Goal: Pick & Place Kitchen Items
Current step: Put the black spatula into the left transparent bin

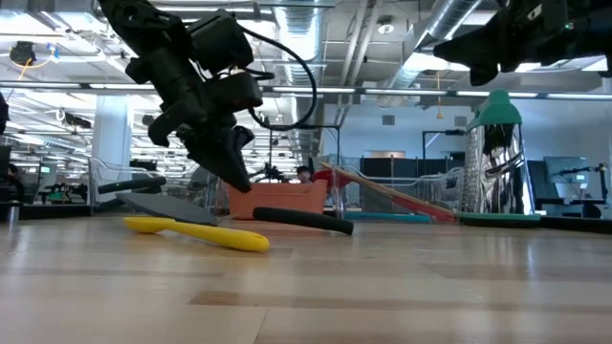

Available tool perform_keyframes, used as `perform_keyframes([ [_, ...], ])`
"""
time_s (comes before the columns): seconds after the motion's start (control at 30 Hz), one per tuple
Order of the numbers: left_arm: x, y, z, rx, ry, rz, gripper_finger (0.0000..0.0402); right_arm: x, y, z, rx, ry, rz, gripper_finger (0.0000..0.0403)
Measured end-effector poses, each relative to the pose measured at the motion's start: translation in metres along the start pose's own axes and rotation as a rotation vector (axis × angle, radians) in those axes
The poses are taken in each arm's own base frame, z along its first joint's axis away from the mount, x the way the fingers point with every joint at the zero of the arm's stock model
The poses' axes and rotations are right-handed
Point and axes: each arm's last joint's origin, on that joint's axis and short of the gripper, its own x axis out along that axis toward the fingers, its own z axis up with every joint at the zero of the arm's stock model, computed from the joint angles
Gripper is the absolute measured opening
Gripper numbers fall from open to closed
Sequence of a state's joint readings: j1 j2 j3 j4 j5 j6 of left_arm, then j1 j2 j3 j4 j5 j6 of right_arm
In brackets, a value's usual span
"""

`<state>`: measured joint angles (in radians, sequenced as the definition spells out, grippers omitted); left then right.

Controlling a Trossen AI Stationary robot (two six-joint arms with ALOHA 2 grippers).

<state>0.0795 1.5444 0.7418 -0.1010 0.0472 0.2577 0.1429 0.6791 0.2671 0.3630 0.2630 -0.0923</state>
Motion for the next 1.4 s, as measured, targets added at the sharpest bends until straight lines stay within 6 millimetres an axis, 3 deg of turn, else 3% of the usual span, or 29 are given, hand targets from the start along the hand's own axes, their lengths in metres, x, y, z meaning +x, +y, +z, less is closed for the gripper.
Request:
perform_keyframes([
  [0.27, 0.0008, 0.0013, 0.0023, -0.006, -0.020, 0.032, 0.0028, -0.0039, -0.0008, -0.0024, 0.037, -0.006, 0.000, 0.0000],
  [0.87, 0.0028, -0.0083, 0.0046, 0.017, -0.028, 0.014, 0.0183, -0.0038, -0.0008, -0.0030, 0.033, -0.002, 0.000, 0.0000],
  [1.4, 0.0024, -0.0077, 0.0071, 0.018, -0.054, 0.019, 0.0189, -0.0038, -0.0008, -0.0030, 0.031, -0.001, -0.001, 0.0000],
])
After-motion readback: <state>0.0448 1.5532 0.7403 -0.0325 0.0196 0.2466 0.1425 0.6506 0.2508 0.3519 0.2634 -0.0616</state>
